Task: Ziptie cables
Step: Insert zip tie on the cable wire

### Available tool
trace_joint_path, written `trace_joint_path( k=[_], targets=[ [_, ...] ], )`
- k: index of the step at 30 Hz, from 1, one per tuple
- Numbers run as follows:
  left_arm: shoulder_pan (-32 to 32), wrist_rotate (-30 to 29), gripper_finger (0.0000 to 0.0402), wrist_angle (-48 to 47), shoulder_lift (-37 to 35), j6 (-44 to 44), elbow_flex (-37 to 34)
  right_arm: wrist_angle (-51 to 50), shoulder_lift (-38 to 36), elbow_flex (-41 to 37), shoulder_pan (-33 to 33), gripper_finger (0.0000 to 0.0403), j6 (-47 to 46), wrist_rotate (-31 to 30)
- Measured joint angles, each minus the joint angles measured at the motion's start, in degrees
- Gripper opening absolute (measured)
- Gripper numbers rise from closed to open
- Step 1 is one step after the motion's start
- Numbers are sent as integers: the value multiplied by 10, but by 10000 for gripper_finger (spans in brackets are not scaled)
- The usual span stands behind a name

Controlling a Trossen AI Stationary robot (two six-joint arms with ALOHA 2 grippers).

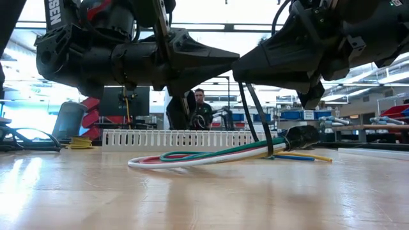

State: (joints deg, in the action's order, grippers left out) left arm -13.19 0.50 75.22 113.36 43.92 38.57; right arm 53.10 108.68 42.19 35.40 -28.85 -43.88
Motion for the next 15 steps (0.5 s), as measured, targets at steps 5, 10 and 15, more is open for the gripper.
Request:
trace_joint_path(
  k=[5, 10, 15],
  targets=[
    [0, 0, 0, -2, 0, 0, 0, -2, 0, 0, 0, 39, 5, -13],
    [0, 0, 0, -2, 0, 0, 0, -4, -2, 0, 10, 34, 16, -37],
    [0, 0, 0, -2, 0, 0, 0, -21, -2, 0, 15, 25, -3, -49]
  ],
)
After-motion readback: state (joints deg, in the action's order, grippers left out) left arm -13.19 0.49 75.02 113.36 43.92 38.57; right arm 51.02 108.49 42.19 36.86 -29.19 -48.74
